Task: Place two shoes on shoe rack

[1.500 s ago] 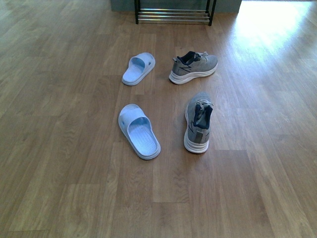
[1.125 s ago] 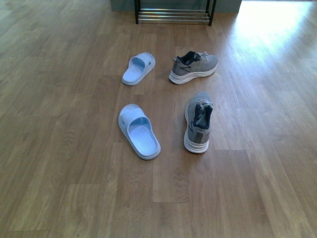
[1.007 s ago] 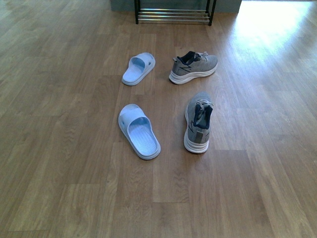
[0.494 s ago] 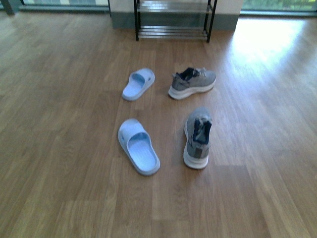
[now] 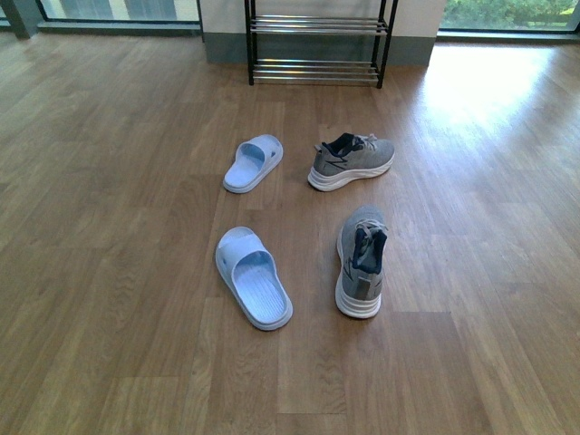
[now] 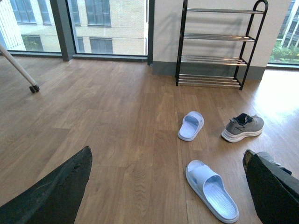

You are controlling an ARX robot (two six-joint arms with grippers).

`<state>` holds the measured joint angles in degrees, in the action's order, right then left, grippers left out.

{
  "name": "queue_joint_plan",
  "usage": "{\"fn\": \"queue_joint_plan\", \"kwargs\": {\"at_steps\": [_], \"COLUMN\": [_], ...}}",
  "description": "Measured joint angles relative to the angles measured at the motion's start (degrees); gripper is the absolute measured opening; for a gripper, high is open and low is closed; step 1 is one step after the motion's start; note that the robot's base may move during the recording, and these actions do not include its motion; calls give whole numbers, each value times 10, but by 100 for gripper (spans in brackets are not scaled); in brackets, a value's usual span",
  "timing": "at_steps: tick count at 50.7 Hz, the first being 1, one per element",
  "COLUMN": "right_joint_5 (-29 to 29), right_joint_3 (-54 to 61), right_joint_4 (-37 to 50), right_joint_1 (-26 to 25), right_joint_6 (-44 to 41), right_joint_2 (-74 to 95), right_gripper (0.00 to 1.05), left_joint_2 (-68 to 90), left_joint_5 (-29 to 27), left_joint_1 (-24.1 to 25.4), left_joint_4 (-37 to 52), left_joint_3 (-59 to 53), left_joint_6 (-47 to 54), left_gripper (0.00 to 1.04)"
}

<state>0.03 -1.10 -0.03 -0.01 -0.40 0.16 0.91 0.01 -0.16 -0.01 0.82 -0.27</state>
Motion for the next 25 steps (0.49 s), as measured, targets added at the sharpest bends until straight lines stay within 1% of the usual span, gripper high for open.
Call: {"fn": "queue_joint_plan", "kwargs": {"at_steps": [25], "right_joint_5": [0], "right_joint_3": [0], "right_joint_4": [0], "right_joint_1": [0], "right_joint_6": [0], "right_joint_2": [0], "right_gripper": [95], "left_joint_2": [0], "left_joint_5": [0], "left_joint_1": [0], "left_joint_4": [0], "left_joint_3": [0], "left_joint_6": [0], "left_gripper": [95]}}
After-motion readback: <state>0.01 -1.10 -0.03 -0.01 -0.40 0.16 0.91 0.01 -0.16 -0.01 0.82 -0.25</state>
